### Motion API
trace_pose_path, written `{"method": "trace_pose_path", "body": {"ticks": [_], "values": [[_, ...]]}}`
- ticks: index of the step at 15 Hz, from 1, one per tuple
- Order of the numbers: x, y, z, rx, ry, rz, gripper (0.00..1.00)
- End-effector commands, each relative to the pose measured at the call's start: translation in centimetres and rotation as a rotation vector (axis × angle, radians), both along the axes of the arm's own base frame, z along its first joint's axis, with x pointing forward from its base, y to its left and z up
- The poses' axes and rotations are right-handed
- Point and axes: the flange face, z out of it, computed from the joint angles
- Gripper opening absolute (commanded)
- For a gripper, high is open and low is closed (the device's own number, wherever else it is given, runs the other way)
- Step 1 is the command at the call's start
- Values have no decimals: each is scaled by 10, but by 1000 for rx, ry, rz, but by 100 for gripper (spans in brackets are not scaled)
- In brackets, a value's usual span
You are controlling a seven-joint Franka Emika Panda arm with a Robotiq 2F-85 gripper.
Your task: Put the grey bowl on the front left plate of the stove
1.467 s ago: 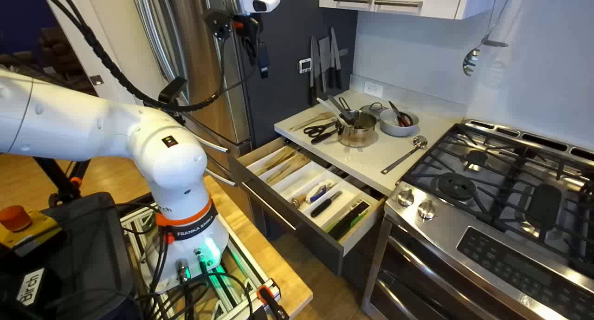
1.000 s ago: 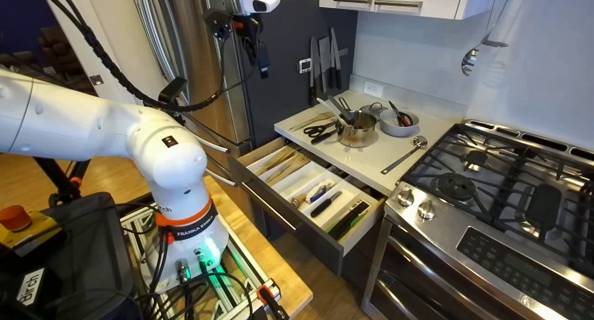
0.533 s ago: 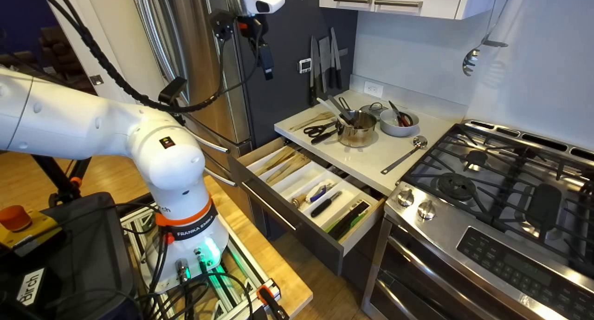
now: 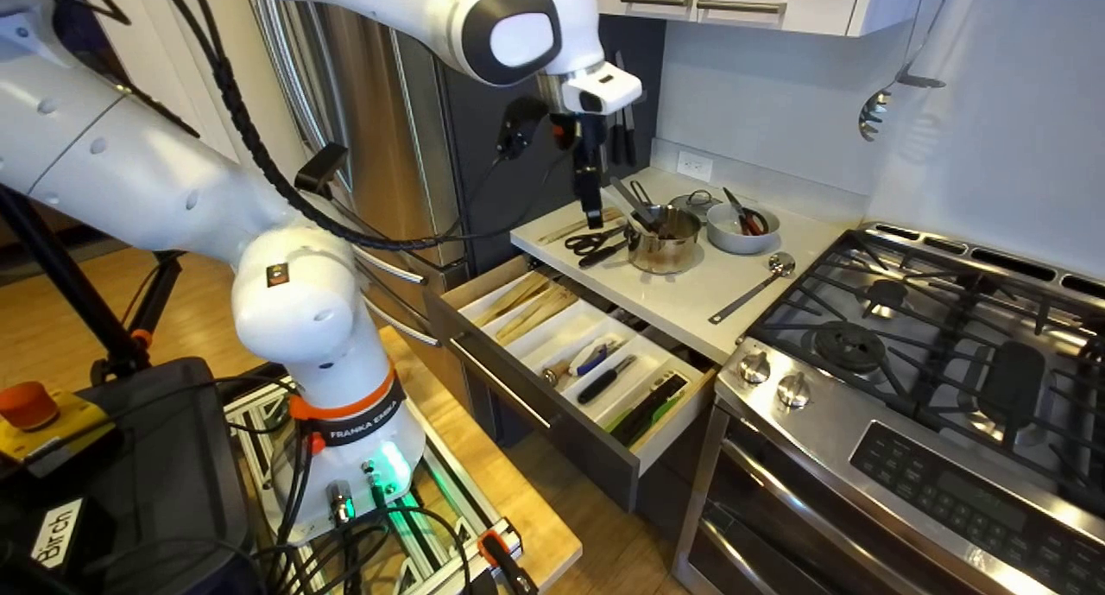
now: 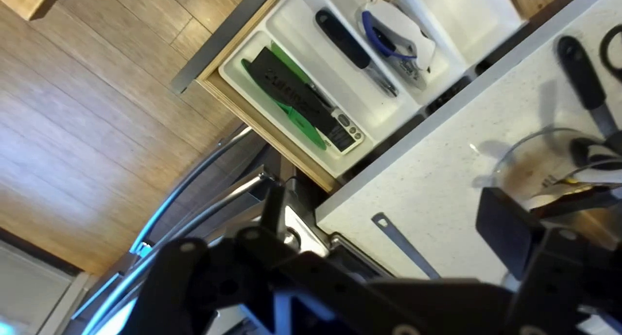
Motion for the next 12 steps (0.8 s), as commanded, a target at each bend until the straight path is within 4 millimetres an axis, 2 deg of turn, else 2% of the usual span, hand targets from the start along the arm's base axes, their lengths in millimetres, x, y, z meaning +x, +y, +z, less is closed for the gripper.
{"method": "trace_pose_path", "body": {"ticks": [1,3,5,6,8,12], "values": [[46,-67,-26,142,38,-42,100],[73,-98,-23,214,16,-39,100],[88,-115,-12,295,-11,-52,100],[65,-105,-16,228,-13,-58,100],[82,-118,-12,259,-21,-61,100],[89,-114,-13,266,-15,-52,100]]}}
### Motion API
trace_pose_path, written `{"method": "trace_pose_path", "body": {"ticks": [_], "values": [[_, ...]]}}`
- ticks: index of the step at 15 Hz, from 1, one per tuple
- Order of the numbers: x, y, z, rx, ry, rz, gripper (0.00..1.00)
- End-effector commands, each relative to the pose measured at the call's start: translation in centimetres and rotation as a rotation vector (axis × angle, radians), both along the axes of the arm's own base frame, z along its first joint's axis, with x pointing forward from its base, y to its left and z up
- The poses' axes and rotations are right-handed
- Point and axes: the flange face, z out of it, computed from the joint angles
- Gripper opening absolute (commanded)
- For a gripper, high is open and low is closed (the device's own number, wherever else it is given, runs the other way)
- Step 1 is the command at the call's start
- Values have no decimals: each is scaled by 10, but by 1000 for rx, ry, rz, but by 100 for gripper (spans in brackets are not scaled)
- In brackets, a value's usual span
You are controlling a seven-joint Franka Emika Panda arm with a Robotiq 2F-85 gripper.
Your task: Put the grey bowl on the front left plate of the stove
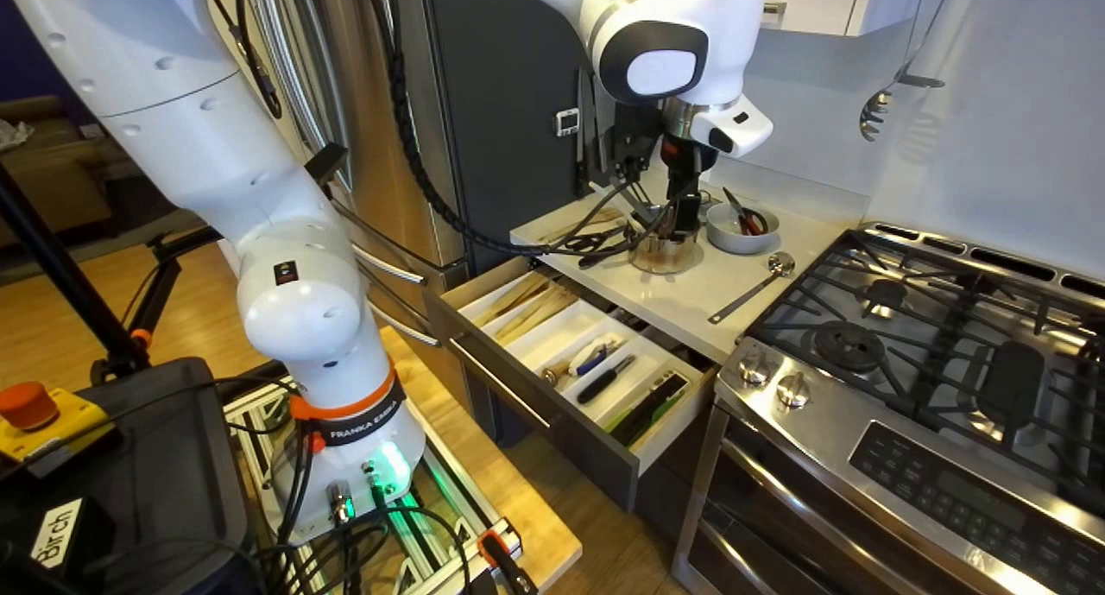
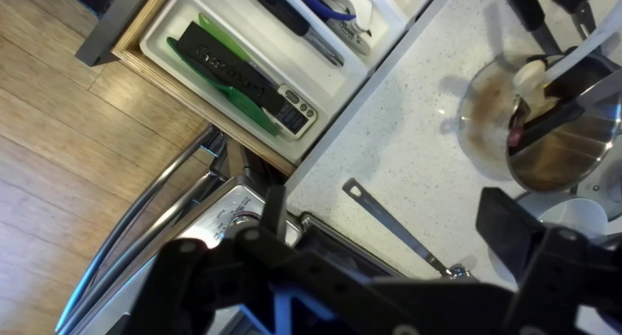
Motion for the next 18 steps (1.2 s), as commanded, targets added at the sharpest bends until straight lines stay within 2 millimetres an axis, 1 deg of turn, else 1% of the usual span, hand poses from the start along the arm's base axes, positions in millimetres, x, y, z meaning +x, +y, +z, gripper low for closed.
{"method": "trace_pose_path", "body": {"ticks": [1,3,4,5,6,7,8,9,11,13,15,17,18], "values": [[0,0,0,0,1,1,100],[0,0,0,1,1,1,100],[7,-1,-5,-2,-13,-9,100],[17,-9,-12,-14,-27,-26,100],[33,-28,-31,-45,-55,-32,100],[47,-40,-44,-71,-83,-36,100],[58,-47,-50,-89,-112,-36,100],[70,-55,-62,-118,-121,-34,100],[101,-69,-80,-124,-180,-12,100],[138,-72,-95,-119,-226,47,100],[175,-69,-105,-120,-273,102,100],[211,-58,-110,-93,-320,149,100],[229,-47,-111,-68,-343,179,100]]}}
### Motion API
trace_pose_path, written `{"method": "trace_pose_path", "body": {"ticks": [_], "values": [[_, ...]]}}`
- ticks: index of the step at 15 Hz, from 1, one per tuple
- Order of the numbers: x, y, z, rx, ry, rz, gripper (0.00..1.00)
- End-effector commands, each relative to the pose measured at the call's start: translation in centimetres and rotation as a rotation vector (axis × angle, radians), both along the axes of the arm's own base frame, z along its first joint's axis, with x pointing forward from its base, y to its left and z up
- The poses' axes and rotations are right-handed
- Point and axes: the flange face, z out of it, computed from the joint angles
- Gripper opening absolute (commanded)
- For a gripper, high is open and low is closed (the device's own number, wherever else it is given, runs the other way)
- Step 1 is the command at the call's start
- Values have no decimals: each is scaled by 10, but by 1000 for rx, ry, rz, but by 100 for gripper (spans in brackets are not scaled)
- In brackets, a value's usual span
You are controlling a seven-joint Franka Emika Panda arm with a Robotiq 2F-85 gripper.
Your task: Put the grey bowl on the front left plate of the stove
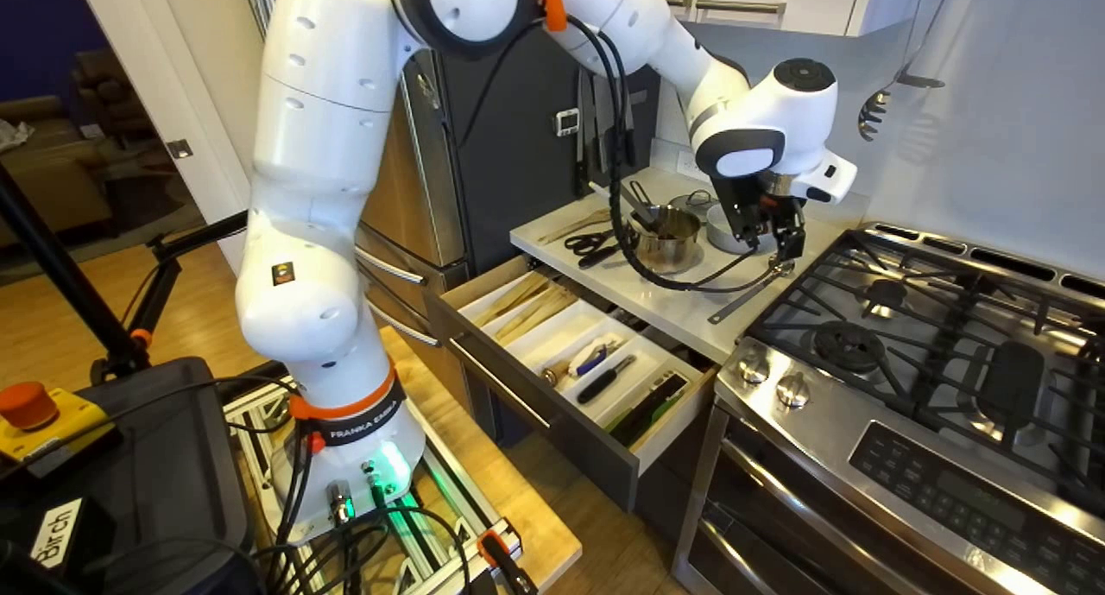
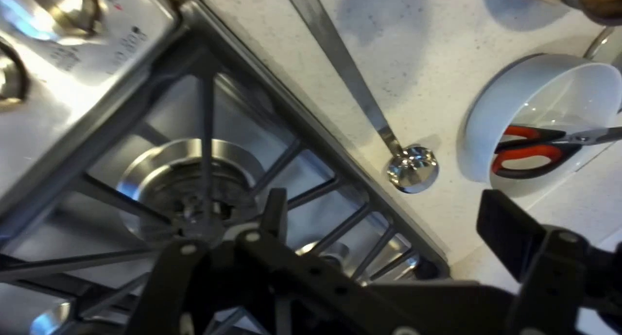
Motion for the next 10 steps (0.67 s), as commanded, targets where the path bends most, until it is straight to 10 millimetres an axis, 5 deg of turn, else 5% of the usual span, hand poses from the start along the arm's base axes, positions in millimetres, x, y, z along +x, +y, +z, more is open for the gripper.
{"method": "trace_pose_path", "body": {"ticks": [1,2,3,5,10], "values": [[66,18,-14,69,-82,105,100],[80,27,-13,113,-117,146,100],[52,26,-7,43,-67,87,100],[73,38,-10,78,-100,126,100],[89,36,-18,110,-67,87,100]]}}
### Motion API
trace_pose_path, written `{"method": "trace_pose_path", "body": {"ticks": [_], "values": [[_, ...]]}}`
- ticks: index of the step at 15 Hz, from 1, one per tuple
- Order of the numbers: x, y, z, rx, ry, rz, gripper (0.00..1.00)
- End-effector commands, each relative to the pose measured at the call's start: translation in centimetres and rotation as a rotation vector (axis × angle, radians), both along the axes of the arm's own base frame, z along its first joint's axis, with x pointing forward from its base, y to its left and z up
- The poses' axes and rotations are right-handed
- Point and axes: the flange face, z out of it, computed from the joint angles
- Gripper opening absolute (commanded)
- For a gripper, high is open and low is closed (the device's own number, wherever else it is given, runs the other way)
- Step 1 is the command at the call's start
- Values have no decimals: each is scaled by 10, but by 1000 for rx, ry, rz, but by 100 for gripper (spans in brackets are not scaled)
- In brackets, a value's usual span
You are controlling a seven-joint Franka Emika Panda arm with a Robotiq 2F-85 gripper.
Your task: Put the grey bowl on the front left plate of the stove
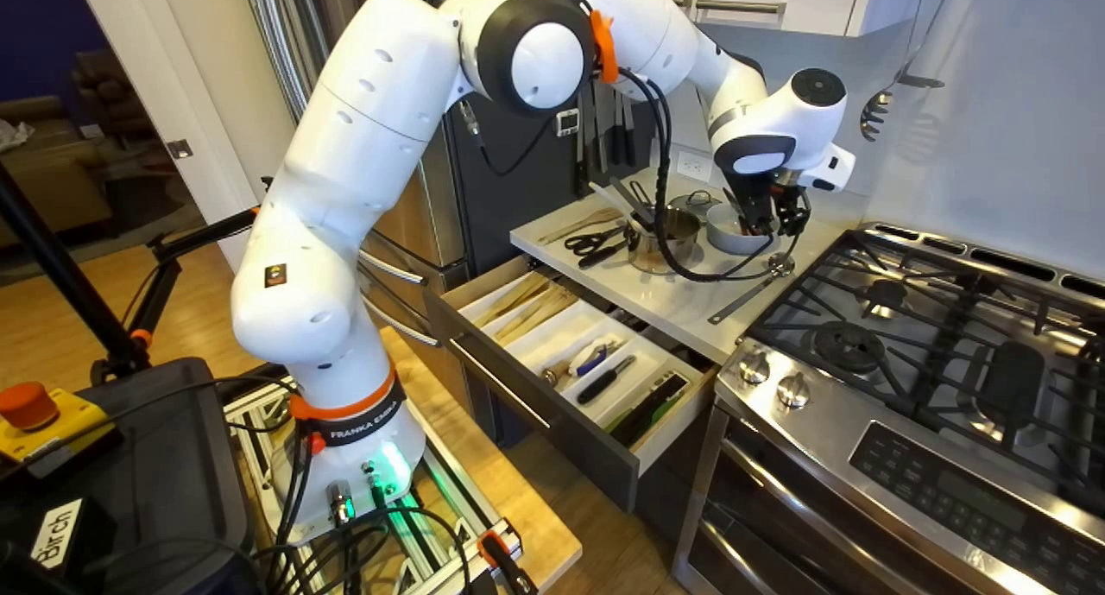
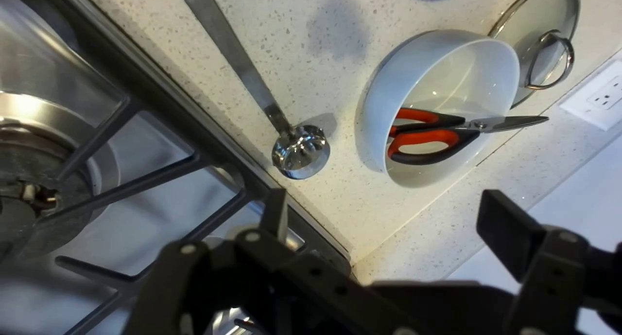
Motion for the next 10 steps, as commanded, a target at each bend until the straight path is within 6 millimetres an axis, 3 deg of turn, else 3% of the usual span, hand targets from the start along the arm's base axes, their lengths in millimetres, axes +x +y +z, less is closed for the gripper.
{"method": "trace_pose_path", "body": {"ticks": [1,5,7,10], "values": [[20,15,-19,67,100,-43,100],[53,67,-62,166,316,-29,100],[64,80,-76,147,393,-100,100],[73,87,-81,59,488,-223,100]]}}
